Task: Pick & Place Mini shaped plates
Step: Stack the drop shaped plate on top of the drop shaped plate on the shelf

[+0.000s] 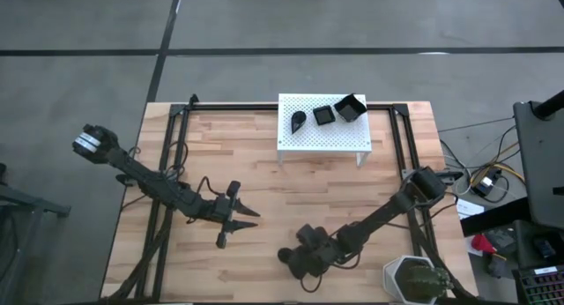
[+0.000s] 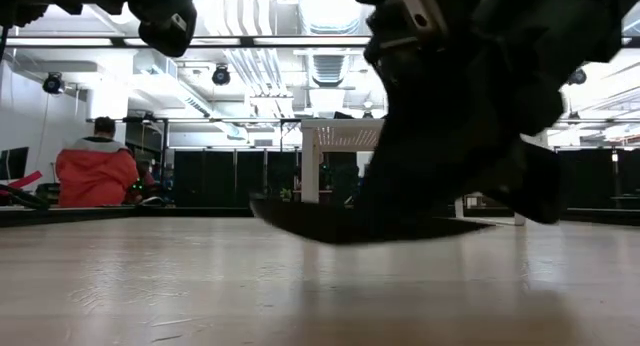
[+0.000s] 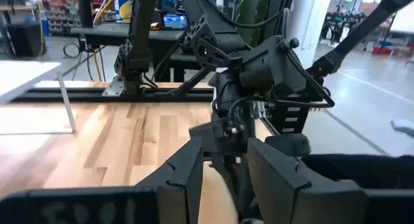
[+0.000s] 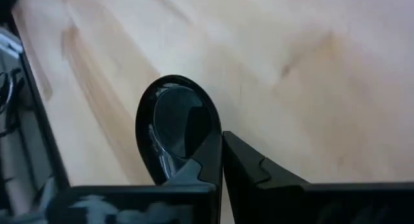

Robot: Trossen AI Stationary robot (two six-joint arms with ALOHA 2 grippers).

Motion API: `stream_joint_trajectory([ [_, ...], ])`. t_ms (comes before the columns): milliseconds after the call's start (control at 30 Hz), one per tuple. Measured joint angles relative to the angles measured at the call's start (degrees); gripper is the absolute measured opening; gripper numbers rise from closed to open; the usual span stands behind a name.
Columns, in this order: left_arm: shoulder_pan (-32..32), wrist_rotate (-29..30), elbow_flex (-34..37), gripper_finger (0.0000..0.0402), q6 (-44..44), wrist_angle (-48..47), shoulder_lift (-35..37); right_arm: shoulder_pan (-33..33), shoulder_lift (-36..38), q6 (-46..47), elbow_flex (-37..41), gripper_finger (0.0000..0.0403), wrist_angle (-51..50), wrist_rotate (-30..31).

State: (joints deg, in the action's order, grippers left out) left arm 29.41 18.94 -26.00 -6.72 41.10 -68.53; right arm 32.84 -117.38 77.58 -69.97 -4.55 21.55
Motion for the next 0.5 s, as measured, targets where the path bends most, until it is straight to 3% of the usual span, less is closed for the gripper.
stream_joint_trajectory([
  [333, 0.00, 0.20, 0.07, 0.0116, -9.55, -1.20, 0.00, 0.00, 2.14, -10.64, 0.02, 0.0008, -5.15, 18.80],
  [500, 0.00, 3.02, 0.07, 0.0116, -9.95, -1.21, 0.00, 0.02, 4.72, -18.70, 0.02, 0.0008, -6.60, 30.68],
])
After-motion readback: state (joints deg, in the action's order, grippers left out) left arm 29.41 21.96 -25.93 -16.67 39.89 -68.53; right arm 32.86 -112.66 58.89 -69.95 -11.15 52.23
